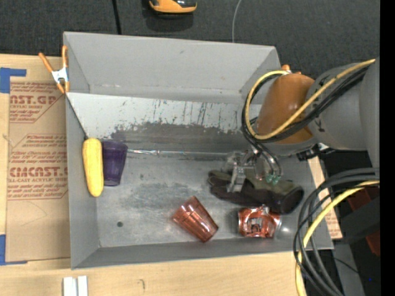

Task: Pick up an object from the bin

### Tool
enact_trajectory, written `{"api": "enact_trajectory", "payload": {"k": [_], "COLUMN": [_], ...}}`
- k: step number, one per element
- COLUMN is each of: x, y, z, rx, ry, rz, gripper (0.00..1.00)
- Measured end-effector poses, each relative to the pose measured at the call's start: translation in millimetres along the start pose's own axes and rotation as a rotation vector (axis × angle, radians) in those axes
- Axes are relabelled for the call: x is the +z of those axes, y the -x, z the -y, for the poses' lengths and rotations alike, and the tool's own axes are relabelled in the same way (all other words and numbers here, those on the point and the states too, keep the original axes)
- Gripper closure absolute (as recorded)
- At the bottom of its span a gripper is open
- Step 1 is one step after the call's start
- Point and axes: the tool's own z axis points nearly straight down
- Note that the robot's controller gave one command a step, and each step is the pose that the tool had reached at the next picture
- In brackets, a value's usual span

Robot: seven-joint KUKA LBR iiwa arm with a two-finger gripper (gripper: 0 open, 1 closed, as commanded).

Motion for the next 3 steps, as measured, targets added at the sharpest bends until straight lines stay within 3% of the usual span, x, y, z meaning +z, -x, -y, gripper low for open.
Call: {"api": "enact_trajectory", "payload": {"k": [1,2,3], "x": [-47,-106,-227], "y": [-21.3,-17.8,-36.5], "z": [-5,-3,-3], "rx": [0.0,-0.016,-0.012], "ry": [0.0,-0.001,0.0], "rz": [-0.013,-0.008,-0.003], "gripper": [1.0,1.0,1.0]}}
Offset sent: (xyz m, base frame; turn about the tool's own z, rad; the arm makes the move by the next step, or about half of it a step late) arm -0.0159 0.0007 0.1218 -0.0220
